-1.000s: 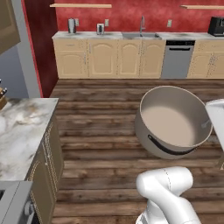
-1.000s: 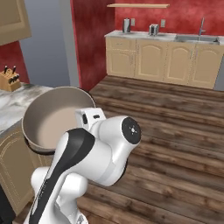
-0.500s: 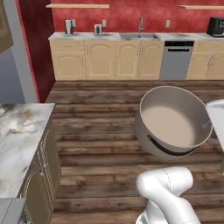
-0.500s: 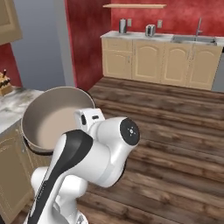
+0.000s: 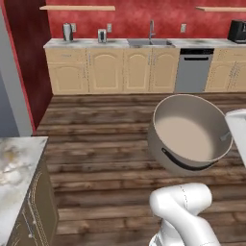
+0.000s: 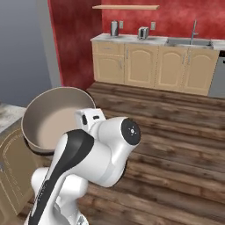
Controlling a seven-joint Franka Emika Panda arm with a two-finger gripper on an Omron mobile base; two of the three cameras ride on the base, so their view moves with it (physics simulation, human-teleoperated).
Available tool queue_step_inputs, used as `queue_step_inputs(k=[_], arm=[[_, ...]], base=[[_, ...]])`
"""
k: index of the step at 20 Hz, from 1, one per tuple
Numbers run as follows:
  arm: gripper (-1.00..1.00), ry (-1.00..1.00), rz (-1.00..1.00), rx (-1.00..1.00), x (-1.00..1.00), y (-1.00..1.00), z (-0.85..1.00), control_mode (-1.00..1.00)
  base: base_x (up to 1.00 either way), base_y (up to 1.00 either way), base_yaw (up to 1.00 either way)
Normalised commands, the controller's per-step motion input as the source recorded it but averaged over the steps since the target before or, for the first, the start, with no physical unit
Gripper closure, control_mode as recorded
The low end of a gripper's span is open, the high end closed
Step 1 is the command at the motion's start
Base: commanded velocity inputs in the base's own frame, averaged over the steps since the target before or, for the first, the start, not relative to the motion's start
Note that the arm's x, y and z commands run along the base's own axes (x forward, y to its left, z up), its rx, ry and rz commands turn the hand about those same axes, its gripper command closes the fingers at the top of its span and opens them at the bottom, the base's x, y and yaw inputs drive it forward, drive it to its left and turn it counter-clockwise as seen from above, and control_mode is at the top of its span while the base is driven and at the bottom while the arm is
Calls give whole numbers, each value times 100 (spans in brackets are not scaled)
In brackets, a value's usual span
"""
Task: Move the pot and pan from the stove into the sink.
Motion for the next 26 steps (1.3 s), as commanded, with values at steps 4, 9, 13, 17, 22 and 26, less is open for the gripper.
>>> queue_step_inputs(k=[4,9,13,17,22,26], arm=[[100,0,0,0,0,0,0,100],[100,0,0,0,0,0,0,100],[100,0,0,0,0,0,0,100],[100,0,0,0,0,0,0,100],[100,0,0,0,0,0,0,100],[100,0,0,0,0,0,0,100]], base=[[80,8,-7],[84,14,-6],[85,18,-5],[87,19,-4],[91,23,-2],[93,24,0]])
